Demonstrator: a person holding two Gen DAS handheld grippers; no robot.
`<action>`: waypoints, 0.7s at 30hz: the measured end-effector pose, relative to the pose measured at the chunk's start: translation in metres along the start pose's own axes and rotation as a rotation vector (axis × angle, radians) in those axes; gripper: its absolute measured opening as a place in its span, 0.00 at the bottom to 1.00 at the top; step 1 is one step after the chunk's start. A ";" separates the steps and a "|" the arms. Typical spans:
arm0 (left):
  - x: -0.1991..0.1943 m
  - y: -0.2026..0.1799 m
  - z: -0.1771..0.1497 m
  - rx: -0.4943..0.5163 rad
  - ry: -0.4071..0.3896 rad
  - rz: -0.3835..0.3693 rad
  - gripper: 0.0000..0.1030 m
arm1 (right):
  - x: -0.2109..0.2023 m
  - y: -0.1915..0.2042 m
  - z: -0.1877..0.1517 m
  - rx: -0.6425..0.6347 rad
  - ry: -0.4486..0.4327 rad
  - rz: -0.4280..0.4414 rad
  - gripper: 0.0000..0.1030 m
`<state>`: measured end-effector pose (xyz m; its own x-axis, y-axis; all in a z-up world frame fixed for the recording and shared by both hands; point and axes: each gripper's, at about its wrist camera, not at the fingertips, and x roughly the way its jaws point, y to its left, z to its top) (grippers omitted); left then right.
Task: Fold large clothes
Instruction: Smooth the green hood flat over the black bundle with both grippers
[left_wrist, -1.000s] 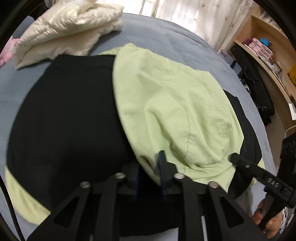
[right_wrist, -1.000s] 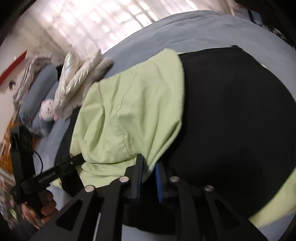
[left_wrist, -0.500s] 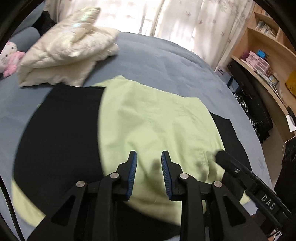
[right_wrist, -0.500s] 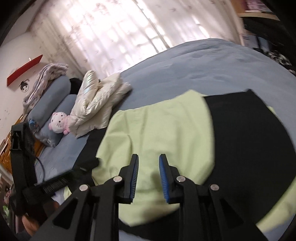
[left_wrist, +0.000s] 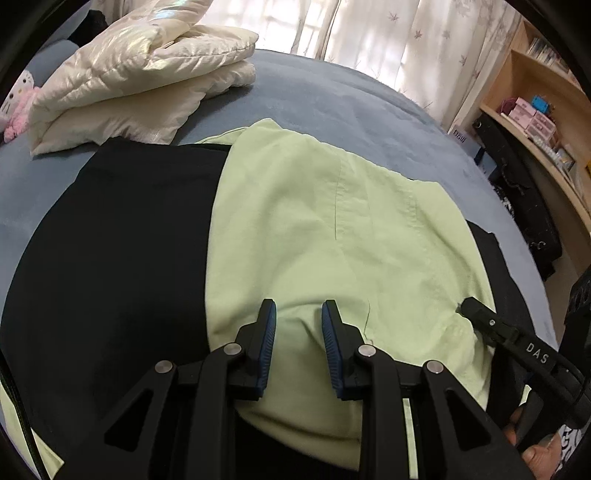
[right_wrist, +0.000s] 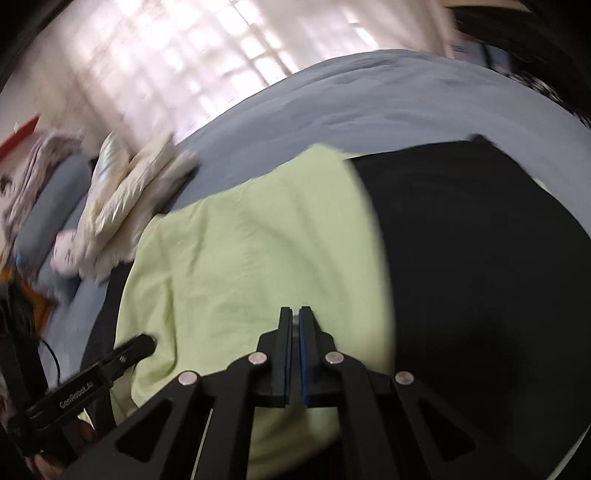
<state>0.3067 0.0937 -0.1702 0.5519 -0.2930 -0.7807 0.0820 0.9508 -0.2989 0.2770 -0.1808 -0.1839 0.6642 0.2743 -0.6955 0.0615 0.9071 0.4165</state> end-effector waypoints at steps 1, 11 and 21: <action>-0.001 0.001 0.000 -0.008 0.002 -0.004 0.24 | -0.003 -0.002 -0.001 0.019 0.002 0.011 0.02; -0.041 -0.009 -0.007 -0.039 0.008 0.048 0.33 | -0.040 0.025 -0.014 0.015 0.001 0.002 0.07; -0.158 -0.015 -0.019 -0.099 -0.119 0.036 0.37 | -0.126 0.065 -0.039 -0.036 -0.086 0.068 0.36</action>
<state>0.2025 0.1236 -0.0525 0.6481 -0.2398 -0.7229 -0.0183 0.9440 -0.3295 0.1685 -0.1438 -0.0916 0.7272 0.3085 -0.6132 -0.0115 0.8987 0.4384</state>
